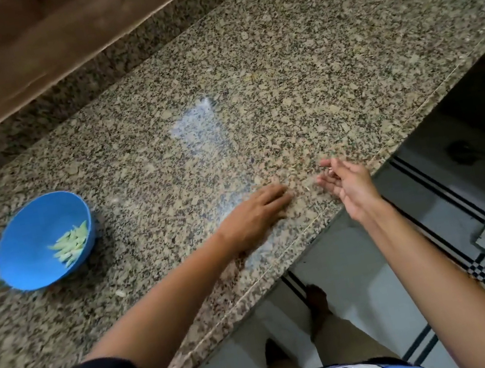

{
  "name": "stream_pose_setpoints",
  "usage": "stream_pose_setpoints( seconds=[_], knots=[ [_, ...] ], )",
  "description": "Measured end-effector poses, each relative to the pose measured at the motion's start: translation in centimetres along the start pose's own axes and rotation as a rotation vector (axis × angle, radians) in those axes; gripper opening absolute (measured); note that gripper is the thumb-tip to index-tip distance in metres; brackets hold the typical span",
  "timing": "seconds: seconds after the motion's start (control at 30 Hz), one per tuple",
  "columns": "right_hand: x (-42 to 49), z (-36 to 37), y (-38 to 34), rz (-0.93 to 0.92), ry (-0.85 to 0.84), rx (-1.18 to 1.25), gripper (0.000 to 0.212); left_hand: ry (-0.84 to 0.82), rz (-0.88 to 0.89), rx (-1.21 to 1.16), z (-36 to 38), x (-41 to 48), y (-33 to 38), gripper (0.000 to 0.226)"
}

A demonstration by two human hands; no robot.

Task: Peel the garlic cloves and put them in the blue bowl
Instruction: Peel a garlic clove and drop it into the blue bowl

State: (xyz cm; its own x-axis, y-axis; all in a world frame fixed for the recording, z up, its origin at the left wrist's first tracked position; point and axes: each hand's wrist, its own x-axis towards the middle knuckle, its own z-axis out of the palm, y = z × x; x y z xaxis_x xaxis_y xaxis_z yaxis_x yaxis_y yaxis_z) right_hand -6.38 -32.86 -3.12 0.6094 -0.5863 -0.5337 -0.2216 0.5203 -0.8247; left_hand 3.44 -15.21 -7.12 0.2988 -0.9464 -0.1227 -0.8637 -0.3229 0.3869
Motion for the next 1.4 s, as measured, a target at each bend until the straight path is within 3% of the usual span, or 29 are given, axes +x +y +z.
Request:
stream_pose_setpoints(
  seconds=[0.13, 0.33, 0.43, 0.5, 0.57, 0.63, 0.67, 0.7, 0.73, 0.77, 0.87, 0.93, 1.0, 1.17, 1.3, 1.33, 1.4],
  knots=[
    [-2.1, 1.8, 1.5, 0.098, -0.048, 0.104, 0.018, 0.109, -0.017, 0.078, -0.1, -6.7, 0.0, 0.053],
    [-5.7, 5.2, 4.5, 0.235, -0.047, 0.331, 0.028, 0.305, 0.001, 0.159, 0.4, -11.1, 0.5, 0.025],
    [-6.8, 6.1, 5.9, 0.322, -0.053, 0.337, 0.03, 0.311, -0.153, 0.185, 0.7, -12.3, 1.3, 0.017],
    [-7.6, 6.7, 6.5, 0.364, -0.061, 0.342, 0.03, 0.263, -0.399, 0.21, 0.8, -12.9, 2.2, 0.004],
    [-8.5, 7.7, 7.1, 0.381, -0.077, 0.369, 0.03, 0.29, -0.723, -0.066, 0.3, -13.4, 3.1, 0.009],
    [-9.2, 8.7, 8.1, 0.41, -0.094, 0.406, 0.029, 0.431, -0.936, -0.855, -1.2, -13.3, 4.1, 0.016],
    [-9.6, 9.4, 8.6, 0.43, -0.117, 0.419, 0.028, 0.462, -0.947, -1.275, -2.4, -13.4, 4.9, 0.012],
    [-10.0, 9.9, 9.1, 0.453, -0.142, 0.436, 0.027, 0.466, -0.915, -1.512, -3.4, -13.3, 5.7, 0.004],
    [-10.3, 10.5, 9.5, 0.48, -0.171, 0.44, 0.028, 0.461, -0.877, -1.545, -4.2, -13.1, 6.4, 0.005],
    [-10.6, 10.8, 9.6, 0.51, -0.202, 0.453, 0.031, 0.461, -0.847, -1.377, -4.6, -12.8, 7.1, 0.009],
    [-11.2, 11.2, 10.0, 0.623, -0.289, 0.641, 0.037, 0.49, -0.752, -0.496, -4.5, -12.6, 9.0, 0.017],
    [-11.4, 11.4, 10.5, 0.665, -0.319, 0.726, 0.035, 0.416, -0.695, -0.267, -4.0, -12.7, 9.3, 0.018],
    [-11.5, 11.5, 10.9, 0.662, -0.301, 0.716, 0.031, 0.375, -0.672, -0.205, -3.4, -13.0, 9.2, 0.018],
    [-12.0, 12.5, 10.7, 0.722, -0.337, 0.76, 0.034, 0.569, -0.652, -0.207, -2.6, -13.6, 8.8, 0.013],
    [-10.7, 12.1, 11.0, 0.73, -0.298, 0.918, 0.016, 0.796, -0.517, -0.321, -2.0, -17.1, 6.1, 0.037],
    [-10.0, 11.6, 10.7, 0.701, -0.295, 0.969, 0.019, 0.745, -0.506, -0.271, -0.9, -18.6, 4.8, 0.042],
    [-8.7, 10.4, 9.5, 0.617, -0.278, 1.003, 0.03, 0.474, -0.544, -0.118, 1.5, -21.5, 2.5, 0.054]
  ],
)
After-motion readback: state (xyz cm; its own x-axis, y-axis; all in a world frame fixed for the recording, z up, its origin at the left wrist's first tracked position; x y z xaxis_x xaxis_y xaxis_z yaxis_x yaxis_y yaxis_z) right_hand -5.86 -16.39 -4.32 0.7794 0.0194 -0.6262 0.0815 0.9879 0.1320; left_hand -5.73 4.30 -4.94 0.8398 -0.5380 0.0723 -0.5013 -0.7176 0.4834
